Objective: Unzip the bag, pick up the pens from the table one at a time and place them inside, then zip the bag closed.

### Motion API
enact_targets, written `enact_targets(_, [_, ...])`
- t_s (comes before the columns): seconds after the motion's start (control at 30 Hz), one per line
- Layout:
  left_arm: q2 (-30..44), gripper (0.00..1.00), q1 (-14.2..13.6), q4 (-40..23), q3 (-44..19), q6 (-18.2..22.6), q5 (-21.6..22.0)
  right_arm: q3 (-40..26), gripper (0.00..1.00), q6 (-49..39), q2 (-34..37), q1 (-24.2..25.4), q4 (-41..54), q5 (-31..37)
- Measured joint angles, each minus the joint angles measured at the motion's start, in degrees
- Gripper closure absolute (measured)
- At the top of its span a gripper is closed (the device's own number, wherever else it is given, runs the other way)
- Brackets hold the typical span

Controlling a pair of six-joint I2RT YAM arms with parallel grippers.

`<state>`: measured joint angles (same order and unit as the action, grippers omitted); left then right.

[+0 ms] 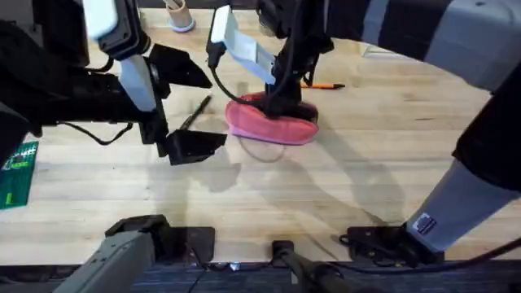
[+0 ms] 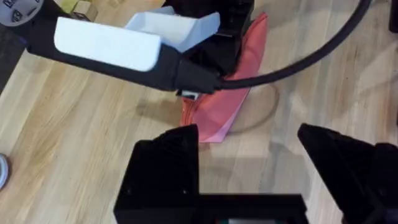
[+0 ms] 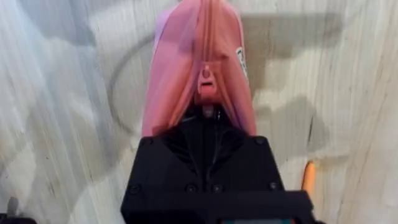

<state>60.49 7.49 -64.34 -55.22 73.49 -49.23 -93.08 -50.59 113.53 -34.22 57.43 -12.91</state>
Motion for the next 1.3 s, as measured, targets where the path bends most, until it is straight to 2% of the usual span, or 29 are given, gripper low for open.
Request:
enact_targets(0.03, [0.0,0.007,0.0,0.0,0.0,0.0,0.0,0.0,0.969,0.0,0.0,0.0,0.0,0.0])
enact_targets(0.1, [0.0,0.007,0.0,0.0,0.0,0.0,0.0,0.0,0.888,0.1,0.0,0.0,0.0,0.0])
enact_targets(0.17, [0.0,0.007,0.0,0.0,0.0,0.0,0.0,0.0,0.634,0.3,0.0,0.0,0.1,0.0])
enact_targets(0.3, [0.0,0.007,0.0,0.0,0.0,0.0,0.0,0.1,0.061,0.4,0.0,0.0,1.0,0.0])
enact_targets(0.33, [0.0,0.007,0.0,0.0,0.0,0.0,0.0,0.2,0.024,0.5,0.0,0.0,1.1,0.0])
enact_targets(0.53, [0.0,0.007,0.0,0.0,0.0,0.0,0.0,0.3,0.006,0.7,0.0,-0.6,1.2,0.3])
enact_targets(0.93, [0.0,0.007,0.0,0.0,0.0,0.0,0.0,0.3,0.006,2.4,-1.2,-4.5,3.6,6.7])
enact_targets(1.3, [0.0,0.007,0.0,0.0,0.0,0.0,0.0,0.3,0.006,2.6,-13.0,-3.8,4.5,6.5])
